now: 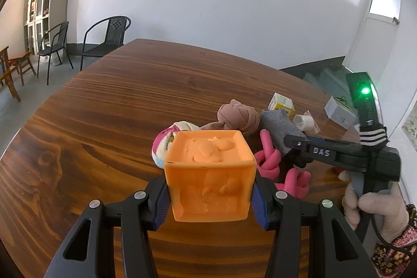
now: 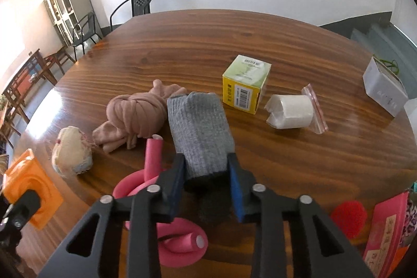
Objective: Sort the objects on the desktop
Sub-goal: 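Grasp the dark grey sock with the right tool while the left tool holds the orange block, then carry the grey sock and orange block over the pink box with both tools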
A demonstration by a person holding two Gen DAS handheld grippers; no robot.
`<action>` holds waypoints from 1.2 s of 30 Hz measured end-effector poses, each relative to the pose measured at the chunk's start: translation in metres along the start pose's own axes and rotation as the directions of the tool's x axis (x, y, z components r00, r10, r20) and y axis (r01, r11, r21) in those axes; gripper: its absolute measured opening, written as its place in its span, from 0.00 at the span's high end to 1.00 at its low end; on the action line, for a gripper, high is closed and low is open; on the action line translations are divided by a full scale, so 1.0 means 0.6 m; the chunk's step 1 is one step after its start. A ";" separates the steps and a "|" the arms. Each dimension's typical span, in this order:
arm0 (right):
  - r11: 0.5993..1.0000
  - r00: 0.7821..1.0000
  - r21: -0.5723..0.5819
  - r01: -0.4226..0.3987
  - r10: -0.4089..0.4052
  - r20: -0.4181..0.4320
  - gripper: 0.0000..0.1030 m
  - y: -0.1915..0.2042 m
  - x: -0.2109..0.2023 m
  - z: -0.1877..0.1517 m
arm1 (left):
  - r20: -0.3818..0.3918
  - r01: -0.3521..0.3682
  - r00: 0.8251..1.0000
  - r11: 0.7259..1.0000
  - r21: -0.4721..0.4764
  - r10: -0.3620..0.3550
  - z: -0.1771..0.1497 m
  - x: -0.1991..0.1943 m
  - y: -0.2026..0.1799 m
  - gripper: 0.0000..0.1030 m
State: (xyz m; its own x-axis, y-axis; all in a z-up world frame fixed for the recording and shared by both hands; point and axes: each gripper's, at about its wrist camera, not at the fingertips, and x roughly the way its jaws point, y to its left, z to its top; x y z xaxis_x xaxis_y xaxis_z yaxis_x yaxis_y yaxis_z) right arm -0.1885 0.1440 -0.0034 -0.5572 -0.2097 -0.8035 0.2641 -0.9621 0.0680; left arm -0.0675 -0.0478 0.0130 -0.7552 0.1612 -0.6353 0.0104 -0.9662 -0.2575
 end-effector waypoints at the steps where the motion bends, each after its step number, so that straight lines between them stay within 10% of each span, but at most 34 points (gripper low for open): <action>1: 1.000 1.000 0.000 -0.002 0.002 0.000 0.68 0.000 -0.002 0.000 | 0.001 0.002 1.000 1.000 0.000 -0.002 0.000 -0.001 0.000 0.48; 7: 0.999 1.000 0.037 -0.002 0.003 -0.013 0.37 -0.011 0.011 0.011 | 0.004 0.016 1.000 1.000 -0.002 -0.016 0.002 -0.005 -0.003 0.48; 15: 0.997 1.000 0.082 -0.010 0.012 -0.025 0.37 -0.010 0.049 0.029 | -0.001 0.026 1.000 1.000 0.011 -0.026 0.001 -0.005 -0.010 0.48; 20: 0.999 1.000 0.051 -0.001 0.002 -0.025 0.59 0.006 0.057 0.023 | -0.008 0.026 1.000 1.000 0.014 -0.025 0.000 -0.002 -0.011 0.48; 36: 0.980 0.983 0.180 0.083 -0.110 0.146 0.64 -0.126 -0.172 -0.051 | -0.012 0.023 1.000 0.996 0.087 -0.022 -0.019 0.005 -0.044 0.48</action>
